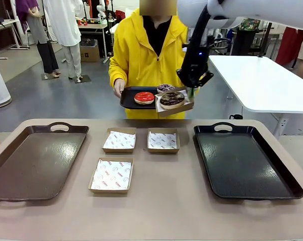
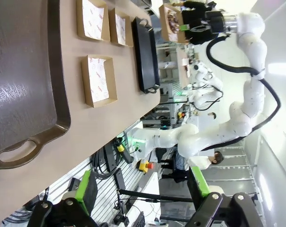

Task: Individually package the donuts and arrange them on the tray.
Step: Place the picked Paper togo box on the Handle tray while simultaneously picking up another Paper togo box from the table with the other hand.

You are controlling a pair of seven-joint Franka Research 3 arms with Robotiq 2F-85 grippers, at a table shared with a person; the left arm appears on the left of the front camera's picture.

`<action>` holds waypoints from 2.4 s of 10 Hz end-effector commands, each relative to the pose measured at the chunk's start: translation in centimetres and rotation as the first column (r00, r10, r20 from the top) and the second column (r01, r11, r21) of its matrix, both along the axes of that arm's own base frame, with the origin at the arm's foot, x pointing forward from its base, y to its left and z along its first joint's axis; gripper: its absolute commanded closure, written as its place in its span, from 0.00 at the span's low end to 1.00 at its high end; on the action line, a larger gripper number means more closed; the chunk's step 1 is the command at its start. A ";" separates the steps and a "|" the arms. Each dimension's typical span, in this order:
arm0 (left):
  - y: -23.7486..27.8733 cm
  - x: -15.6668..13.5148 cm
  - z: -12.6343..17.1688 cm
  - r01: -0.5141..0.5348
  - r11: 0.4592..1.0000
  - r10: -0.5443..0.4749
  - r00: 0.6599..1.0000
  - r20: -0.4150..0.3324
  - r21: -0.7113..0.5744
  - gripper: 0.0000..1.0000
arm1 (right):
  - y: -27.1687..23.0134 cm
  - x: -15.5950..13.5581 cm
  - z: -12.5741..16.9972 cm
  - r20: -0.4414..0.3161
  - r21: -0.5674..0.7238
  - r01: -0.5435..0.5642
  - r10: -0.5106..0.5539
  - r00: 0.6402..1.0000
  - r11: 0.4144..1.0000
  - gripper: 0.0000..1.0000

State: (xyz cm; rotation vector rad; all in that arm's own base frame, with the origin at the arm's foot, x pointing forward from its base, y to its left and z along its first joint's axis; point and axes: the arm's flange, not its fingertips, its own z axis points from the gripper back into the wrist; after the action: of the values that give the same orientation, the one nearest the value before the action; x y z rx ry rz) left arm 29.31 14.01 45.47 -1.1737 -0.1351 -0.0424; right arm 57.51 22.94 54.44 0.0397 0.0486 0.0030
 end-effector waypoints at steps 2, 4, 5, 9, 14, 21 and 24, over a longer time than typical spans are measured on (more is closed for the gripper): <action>-6.5 1.3 5.3 0.103 0.963 -0.091 0.994 -0.062 0.249 0.00 | -8.2 -6.4 0.6 -0.029 0.030 -0.004 0.004 1.000 1.000 0.99; -12.9 2.5 7.4 0.199 0.889 -0.159 0.979 -0.129 0.412 0.00 | -12.7 -10.2 0.1 -0.017 0.047 0.012 -0.011 1.000 0.999 0.99; -15.7 2.9 7.9 0.233 0.848 -0.177 0.971 -0.160 0.476 0.00 | -14.5 -12.0 -0.7 0.013 0.036 -0.005 0.005 1.000 0.999 0.99; -25.7 6.0 4.2 0.204 0.665 -0.084 0.976 -0.200 0.718 0.00 | -19.5 -13.1 -6.4 0.108 0.045 -0.029 0.024 0.994 0.999 0.99; -31.6 7.1 -3.0 0.058 0.538 0.001 0.998 -0.069 0.841 0.00 | -20.8 -11.6 -8.9 0.060 0.032 -0.103 0.100 0.993 0.994 0.99; -33.4 7.3 -6.6 0.021 0.461 -0.025 1.000 -0.011 0.887 0.00 | -20.1 -12.4 -9.0 0.087 0.027 -0.073 0.070 0.994 0.997 0.99; -33.4 7.3 -6.6 0.021 0.461 -0.025 1.000 -0.011 0.887 0.00 | -20.1 -12.4 -9.0 0.087 0.027 -0.073 0.070 0.994 0.997 0.99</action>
State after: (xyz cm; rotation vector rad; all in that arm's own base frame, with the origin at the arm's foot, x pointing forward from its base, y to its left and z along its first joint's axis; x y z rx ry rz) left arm 36.98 -19.31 38.56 -0.0776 -0.0818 -0.1114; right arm 45.29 2.80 45.26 0.0677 -0.0296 0.0881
